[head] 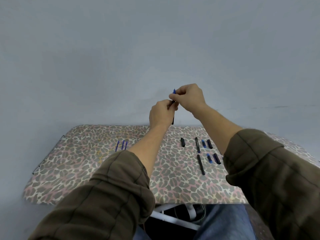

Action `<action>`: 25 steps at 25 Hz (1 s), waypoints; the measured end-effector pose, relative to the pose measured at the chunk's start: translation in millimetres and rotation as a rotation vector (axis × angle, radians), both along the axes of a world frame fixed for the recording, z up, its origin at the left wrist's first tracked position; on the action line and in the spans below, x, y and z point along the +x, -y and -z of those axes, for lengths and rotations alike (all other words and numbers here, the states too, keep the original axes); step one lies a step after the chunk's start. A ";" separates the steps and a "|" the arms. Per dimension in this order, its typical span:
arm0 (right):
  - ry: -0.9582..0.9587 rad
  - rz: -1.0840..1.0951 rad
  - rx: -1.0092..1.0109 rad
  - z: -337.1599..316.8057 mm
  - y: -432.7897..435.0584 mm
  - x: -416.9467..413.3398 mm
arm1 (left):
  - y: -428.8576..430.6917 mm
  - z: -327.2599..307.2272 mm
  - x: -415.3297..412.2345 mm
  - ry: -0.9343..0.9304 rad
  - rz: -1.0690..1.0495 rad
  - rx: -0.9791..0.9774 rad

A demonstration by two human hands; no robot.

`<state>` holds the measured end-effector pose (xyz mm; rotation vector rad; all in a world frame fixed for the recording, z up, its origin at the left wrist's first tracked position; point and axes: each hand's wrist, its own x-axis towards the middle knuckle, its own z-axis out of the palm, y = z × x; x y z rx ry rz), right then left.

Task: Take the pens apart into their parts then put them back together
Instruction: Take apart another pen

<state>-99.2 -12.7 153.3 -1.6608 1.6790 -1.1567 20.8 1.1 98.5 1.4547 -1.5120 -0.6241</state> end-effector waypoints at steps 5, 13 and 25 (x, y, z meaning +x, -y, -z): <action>0.063 0.016 -0.018 -17.8 -4.5 -1.2 | -6.3 -18.0 2.0 -0.008 -0.019 -0.042; 0.141 -0.072 0.016 -26.3 -2.3 -4.9 | -1.8 -25.0 2.7 0.007 0.091 -0.047; 0.167 -0.251 0.008 -27.0 5.7 -15.5 | 10.4 -26.6 7.5 -0.115 0.187 -0.020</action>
